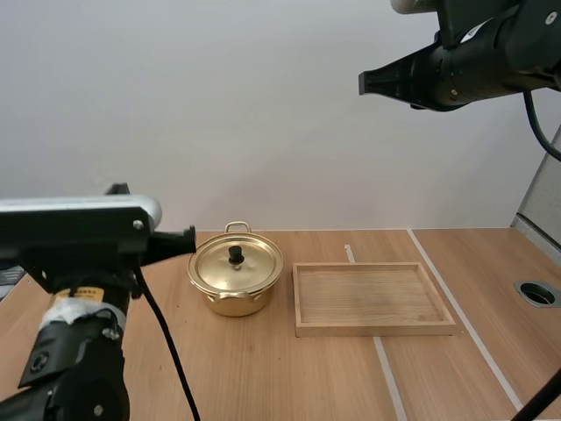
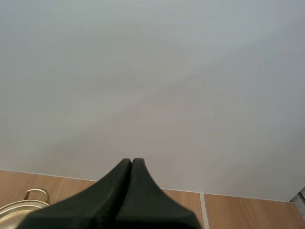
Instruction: Open the pot, put the pineapple inside, and close it
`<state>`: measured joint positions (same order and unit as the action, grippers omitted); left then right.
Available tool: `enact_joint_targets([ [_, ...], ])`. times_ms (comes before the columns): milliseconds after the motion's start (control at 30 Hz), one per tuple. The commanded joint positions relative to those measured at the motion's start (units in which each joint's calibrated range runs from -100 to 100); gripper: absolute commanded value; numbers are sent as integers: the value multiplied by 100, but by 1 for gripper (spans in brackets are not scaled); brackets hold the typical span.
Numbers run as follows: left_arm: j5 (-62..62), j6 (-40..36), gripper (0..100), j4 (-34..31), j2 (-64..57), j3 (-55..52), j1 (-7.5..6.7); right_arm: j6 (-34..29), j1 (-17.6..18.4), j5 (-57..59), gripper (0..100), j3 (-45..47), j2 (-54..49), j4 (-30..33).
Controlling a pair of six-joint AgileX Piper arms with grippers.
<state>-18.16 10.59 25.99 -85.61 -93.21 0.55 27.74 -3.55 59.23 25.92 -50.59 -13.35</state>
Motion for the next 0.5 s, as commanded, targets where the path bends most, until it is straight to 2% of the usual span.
enact_joint_targets([
  [0,1035,-373,0,-275,-275,-328,-10,-17,-26,-35,0,-29,-72,7],
  [133,1432,-1174,0,-1170,-547,-435,-10,-17,-26,-35,0,-29,-72,7],
  [200,1663,-2053,0,-2091,-653,-440,-10,-17,-26,-35,0,-29,-72,7],
  [267,2048,-2658,0,-2599,-705,-440,-10,-17,-26,-35,0,-29,-72,7],
  [333,2578,-2825,0,-2818,-705,-440,-10,-17,-26,-35,0,-29,-72,7],
  [467,3368,-2757,0,-2818,-705,-543,-10,-17,-26,-35,0,-29,-72,7],
])
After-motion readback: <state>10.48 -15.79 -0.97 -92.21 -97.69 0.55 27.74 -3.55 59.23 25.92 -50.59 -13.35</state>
